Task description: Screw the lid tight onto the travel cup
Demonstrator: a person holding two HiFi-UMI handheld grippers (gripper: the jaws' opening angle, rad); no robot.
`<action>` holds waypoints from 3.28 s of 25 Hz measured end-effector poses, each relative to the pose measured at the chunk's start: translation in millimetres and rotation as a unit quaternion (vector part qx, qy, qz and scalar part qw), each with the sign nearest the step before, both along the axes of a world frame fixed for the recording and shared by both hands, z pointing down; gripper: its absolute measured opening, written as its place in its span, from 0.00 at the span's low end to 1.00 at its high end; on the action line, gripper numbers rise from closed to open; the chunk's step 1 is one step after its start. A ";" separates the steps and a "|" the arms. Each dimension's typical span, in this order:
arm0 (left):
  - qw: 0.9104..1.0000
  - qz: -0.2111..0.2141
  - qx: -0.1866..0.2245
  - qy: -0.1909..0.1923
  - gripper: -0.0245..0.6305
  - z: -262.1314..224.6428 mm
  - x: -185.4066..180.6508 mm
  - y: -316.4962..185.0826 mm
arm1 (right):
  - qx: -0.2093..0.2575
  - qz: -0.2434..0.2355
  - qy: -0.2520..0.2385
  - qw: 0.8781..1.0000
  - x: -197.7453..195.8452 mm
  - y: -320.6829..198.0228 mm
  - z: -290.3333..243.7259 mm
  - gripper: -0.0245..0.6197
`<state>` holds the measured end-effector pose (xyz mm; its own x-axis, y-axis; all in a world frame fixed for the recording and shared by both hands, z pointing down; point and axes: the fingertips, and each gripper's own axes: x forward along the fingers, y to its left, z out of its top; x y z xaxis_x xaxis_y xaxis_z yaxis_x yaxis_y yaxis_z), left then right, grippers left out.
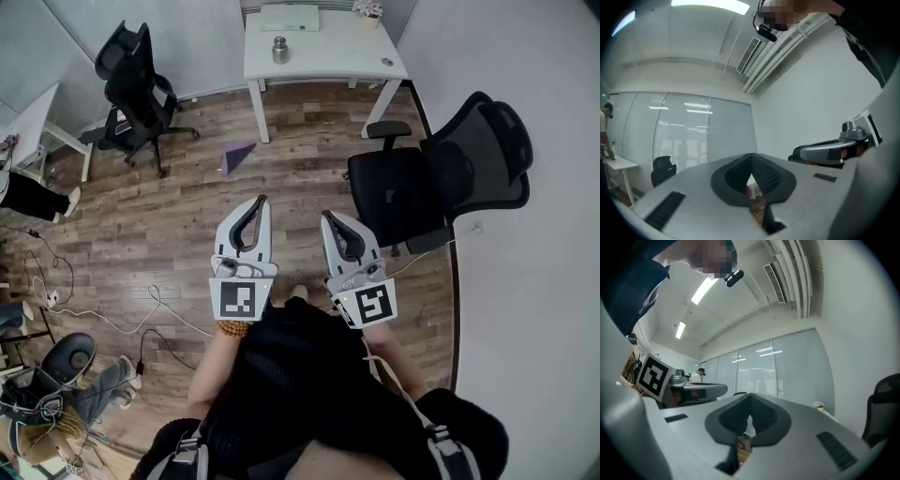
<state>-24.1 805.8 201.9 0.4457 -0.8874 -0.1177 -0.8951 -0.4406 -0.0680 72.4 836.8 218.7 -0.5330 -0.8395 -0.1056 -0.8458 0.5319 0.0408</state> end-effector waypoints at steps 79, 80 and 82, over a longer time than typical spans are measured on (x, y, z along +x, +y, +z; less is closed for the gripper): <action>0.996 0.041 -0.047 -0.070 0.09 165.2 -32.1 -809.6 | -0.113 -0.090 0.124 0.982 8.0 -864.7 131.1 0.04; 0.995 0.053 -0.041 -0.077 0.14 169.1 -28.9 -809.8 | -0.116 -0.088 0.122 0.982 9.4 -866.1 135.0 0.04; 0.992 0.080 -0.036 -0.095 0.28 181.7 -21.3 -809.2 | -0.123 -0.086 0.118 0.982 11.9 -868.4 142.1 0.04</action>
